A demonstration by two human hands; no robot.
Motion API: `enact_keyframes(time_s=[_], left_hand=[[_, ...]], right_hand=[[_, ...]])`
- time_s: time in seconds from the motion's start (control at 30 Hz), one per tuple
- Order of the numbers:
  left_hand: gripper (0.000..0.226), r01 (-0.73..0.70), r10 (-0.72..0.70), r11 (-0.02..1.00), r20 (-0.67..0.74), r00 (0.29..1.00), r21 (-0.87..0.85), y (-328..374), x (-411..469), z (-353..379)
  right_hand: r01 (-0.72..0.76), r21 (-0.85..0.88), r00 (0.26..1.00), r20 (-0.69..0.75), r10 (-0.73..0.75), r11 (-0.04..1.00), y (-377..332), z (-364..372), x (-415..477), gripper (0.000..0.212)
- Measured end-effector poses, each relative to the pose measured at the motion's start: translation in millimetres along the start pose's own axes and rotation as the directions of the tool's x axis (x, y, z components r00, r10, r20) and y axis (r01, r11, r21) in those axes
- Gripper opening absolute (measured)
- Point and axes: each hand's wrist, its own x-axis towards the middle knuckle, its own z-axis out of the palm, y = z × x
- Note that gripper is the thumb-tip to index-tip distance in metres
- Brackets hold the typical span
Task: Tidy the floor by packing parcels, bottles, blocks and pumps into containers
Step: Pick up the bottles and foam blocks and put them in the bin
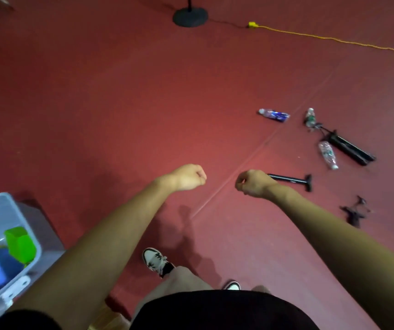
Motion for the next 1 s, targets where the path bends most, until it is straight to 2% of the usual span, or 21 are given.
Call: enact_keyframes(time_s=[0.17, 0.33, 0.53, 1.0], left_hand=[[0.014, -0.103, 0.099, 0.992, 0.055, 0.994, 0.077, 83.4, 23.4, 48.5], [0.018, -0.221, 0.197, 0.961, 0.153, 0.968, 0.164, 162.5, 40.8, 93.6], [0.019, -0.343, 0.274, 0.907, 0.275, 0.921, 0.243, 231.5, 71.3, 134.6], [0.014, -0.422, 0.276, 0.87, 0.457, 0.846, 0.255, 414.4, 221.3, 213.9]], right_hand=[[-0.088, 0.073, 0.993, -0.078, 0.093, 0.993, 93.2, -20.7, -51.5, 0.019], [-0.196, 0.191, 0.965, -0.139, 0.224, 0.962, 174.5, -42.2, -94.0, 0.026], [-0.314, 0.299, 0.922, -0.128, 0.364, 0.901, 253.7, -46.2, -118.7, 0.027], [-0.522, 0.425, 0.791, -0.084, 0.606, 0.74, 450.2, -126.1, -113.5, 0.026]])
